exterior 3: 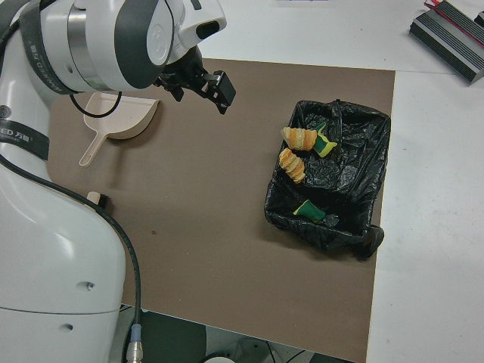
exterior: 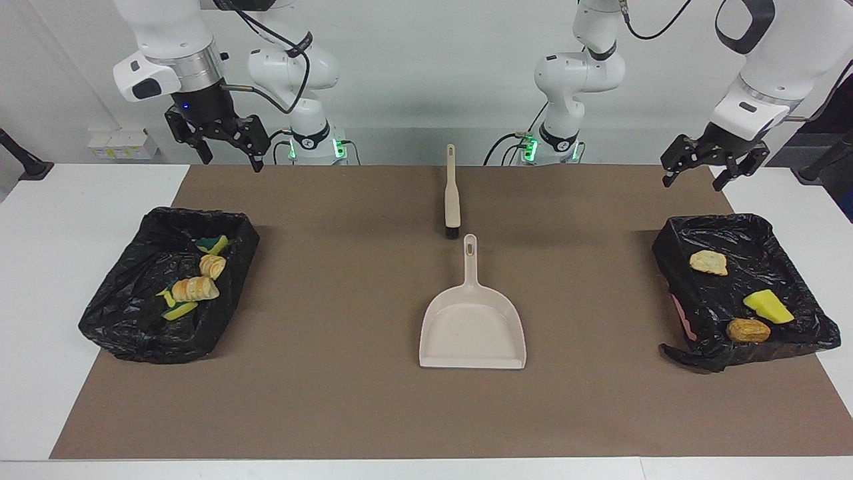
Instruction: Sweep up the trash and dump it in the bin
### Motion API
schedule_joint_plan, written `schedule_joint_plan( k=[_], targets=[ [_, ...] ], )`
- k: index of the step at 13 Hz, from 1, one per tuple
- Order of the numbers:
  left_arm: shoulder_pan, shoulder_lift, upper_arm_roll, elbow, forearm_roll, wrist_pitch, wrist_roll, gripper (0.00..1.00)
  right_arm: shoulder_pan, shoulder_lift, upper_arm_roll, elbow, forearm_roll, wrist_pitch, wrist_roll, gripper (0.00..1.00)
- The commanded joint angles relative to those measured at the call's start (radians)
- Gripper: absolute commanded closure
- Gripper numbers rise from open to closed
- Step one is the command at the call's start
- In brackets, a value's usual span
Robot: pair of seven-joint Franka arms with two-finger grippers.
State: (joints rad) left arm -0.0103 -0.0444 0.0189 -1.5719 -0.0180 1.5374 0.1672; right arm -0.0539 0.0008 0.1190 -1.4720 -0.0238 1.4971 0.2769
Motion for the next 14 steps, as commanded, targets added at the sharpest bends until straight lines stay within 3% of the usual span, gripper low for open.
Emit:
schedule_joint_plan(
  k=[1, 14],
  targets=[
    [0.003, -0.005, 0.000, 0.010, -0.003, -0.023, -0.002, 0.00, -0.007, 0.007, 0.004, 0.015, 0.008, -0.006, -0.025, 0.00],
    [0.003, -0.009, 0.000, 0.003, -0.003, -0.023, 0.011, 0.00, -0.006, 0.007, 0.004, 0.016, 0.010, -0.008, -0.019, 0.00]
  ],
)
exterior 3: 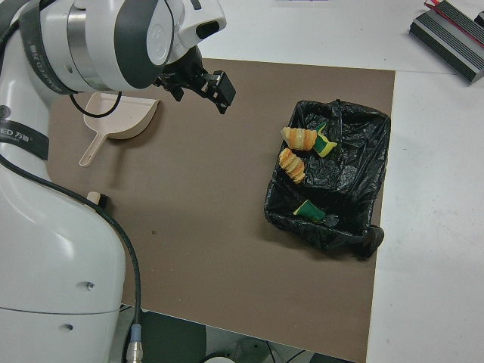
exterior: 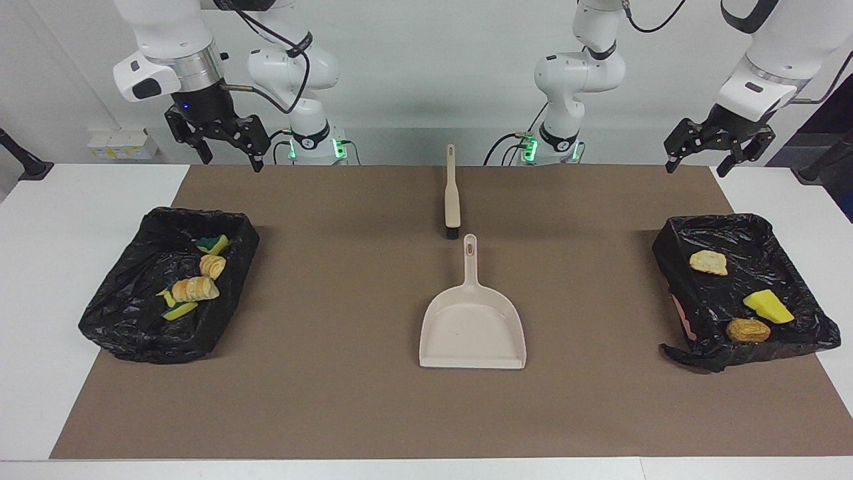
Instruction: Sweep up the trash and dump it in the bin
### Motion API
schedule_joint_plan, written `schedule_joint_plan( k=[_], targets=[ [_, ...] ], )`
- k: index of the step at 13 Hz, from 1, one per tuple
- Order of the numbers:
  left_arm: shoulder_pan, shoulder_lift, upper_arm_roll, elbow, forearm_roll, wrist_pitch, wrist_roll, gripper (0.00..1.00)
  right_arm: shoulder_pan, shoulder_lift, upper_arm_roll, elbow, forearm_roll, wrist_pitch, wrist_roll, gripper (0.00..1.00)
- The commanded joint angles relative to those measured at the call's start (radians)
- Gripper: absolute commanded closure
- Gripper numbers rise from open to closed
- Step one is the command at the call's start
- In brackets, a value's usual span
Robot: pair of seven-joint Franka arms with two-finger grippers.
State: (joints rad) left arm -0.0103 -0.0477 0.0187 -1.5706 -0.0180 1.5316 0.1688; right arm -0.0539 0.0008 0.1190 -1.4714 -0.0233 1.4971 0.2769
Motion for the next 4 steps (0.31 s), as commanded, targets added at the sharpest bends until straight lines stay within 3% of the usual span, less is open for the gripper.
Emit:
schedule_joint_plan(
  k=[1, 4],
  targets=[
    [0.003, -0.006, 0.000, 0.003, -0.003, -0.018, 0.009, 0.00, -0.006, 0.007, 0.004, 0.016, 0.010, -0.008, -0.019, 0.00],
    [0.004, -0.006, 0.000, 0.001, -0.005, -0.021, 0.008, 0.00, -0.007, 0.007, 0.005, 0.016, 0.010, -0.009, -0.022, 0.00]
  ],
)
